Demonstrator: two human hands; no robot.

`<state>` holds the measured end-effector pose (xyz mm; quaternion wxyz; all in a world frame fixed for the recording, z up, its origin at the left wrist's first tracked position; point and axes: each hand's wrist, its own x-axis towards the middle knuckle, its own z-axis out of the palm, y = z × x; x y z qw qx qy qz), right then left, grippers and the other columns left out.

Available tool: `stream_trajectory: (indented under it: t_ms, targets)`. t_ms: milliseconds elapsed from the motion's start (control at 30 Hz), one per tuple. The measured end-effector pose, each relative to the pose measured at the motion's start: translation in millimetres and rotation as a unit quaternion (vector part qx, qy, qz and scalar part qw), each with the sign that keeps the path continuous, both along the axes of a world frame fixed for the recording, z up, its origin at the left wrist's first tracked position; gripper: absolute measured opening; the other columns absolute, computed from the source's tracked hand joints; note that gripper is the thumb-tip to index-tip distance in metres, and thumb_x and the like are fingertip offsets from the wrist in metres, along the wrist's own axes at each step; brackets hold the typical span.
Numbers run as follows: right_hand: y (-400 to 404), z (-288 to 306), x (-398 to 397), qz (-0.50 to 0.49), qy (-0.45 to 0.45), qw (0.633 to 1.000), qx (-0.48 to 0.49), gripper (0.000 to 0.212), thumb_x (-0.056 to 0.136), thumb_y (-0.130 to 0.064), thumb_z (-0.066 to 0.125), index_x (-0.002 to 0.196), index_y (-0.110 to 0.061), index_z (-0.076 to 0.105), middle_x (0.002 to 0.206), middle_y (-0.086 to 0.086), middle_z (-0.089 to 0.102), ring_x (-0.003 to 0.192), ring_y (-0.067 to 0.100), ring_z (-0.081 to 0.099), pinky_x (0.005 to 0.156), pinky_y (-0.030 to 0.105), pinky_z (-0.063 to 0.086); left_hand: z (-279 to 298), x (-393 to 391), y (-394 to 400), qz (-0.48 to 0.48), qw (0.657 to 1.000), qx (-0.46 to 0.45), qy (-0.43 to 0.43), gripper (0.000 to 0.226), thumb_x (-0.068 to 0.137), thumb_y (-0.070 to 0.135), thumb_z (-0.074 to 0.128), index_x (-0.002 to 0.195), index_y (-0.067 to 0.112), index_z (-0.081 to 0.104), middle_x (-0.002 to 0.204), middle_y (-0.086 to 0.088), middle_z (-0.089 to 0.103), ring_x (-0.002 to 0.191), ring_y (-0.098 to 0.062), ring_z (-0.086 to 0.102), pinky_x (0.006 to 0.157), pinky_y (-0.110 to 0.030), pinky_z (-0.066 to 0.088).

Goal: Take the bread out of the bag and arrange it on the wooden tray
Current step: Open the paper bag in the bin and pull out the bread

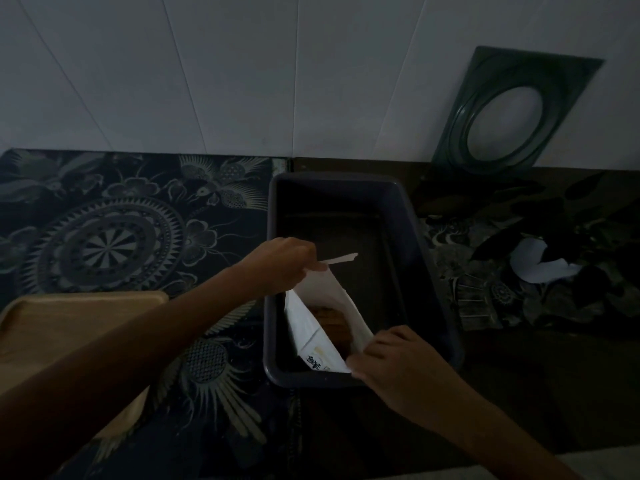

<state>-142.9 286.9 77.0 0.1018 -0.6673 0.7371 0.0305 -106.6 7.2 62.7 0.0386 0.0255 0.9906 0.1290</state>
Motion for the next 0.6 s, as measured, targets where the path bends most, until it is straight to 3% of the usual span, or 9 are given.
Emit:
stream_trajectory:
  t_ms: [100, 233, 300, 400, 467, 600]
  targets:
    - [4, 8, 3, -0.018, -0.007, 1.000, -0.021, 0.018, 0.087, -0.044, 0.074, 0.103, -0.036, 0.073, 0.092, -0.013, 0.078, 0.089, 0.010, 0.073, 0.081, 0.036, 0.058, 1, 2, 1, -0.003, 1.000, -0.009, -0.010, 0.048, 0.095, 0.018, 0.061, 0.140, 0.030, 0.053, 0.126, 0.004, 0.060, 0.114, -0.015, 0.058, 0.084, -0.029, 0.051]
    - [0, 9, 3, -0.048, -0.045, 0.998, 0.007, 0.040, 0.102, -0.049, 0.030, 0.123, -0.035, 0.062, 0.106, -0.007, 0.075, 0.099, 0.014, 0.066, 0.091, 0.038, 0.047, 1, 7, 5, -0.019, 1.000, -0.006, -0.025, 0.055, 0.092, 0.017, 0.065, 0.143, 0.031, 0.050, 0.127, 0.007, 0.058, 0.115, -0.013, 0.057, 0.087, -0.031, 0.053]
    - [-7, 6, 0, -0.069, -0.046, 0.997, 0.005, 0.041, 0.106, -0.048, 0.026, 0.135, -0.033, 0.050, 0.102, -0.002, 0.072, 0.089, 0.016, 0.064, 0.087, 0.037, 0.048, 0, 8, 6, -0.022, 1.000, -0.001, -0.021, 0.055, 0.091, 0.017, 0.065, 0.143, 0.030, 0.050, 0.127, 0.007, 0.059, 0.115, -0.013, 0.057, 0.087, -0.029, 0.051]
    - [-22, 3, -6, -0.092, -0.027, 0.995, -0.005, 0.037, 0.109, -0.044, 0.030, 0.139, -0.029, 0.046, 0.093, 0.003, 0.071, 0.072, 0.017, 0.063, 0.069, 0.031, 0.051, -1, 9, 9, -0.024, 1.000, 0.006, -0.019, 0.056, 0.091, 0.015, 0.065, 0.143, 0.029, 0.051, 0.125, 0.006, 0.060, 0.112, -0.012, 0.059, 0.083, -0.025, 0.047]
    - [-36, 5, -11, -0.099, -0.020, 0.995, -0.012, 0.035, 0.107, -0.040, 0.040, 0.136, -0.026, 0.052, 0.102, 0.005, 0.071, 0.083, 0.019, 0.067, 0.067, 0.031, 0.051, -2, 10, 9, -0.026, 0.999, 0.005, -0.018, 0.057, 0.090, 0.014, 0.066, 0.143, 0.029, 0.051, 0.125, 0.006, 0.061, 0.112, -0.012, 0.059, 0.081, -0.024, 0.044]
    - [-73, 7, -15, -0.086, -0.039, 0.995, 0.023, 0.036, 0.100, -0.026, 0.058, 0.135, -0.018, 0.057, 0.133, 0.005, 0.062, 0.116, 0.021, 0.060, 0.094, 0.039, 0.055, -1, 14, 8, -0.015, 0.999, 0.032, -0.001, 0.055, 0.088, 0.011, 0.066, 0.138, 0.031, 0.057, 0.121, 0.008, 0.065, 0.109, -0.009, 0.060, 0.081, -0.023, 0.042]
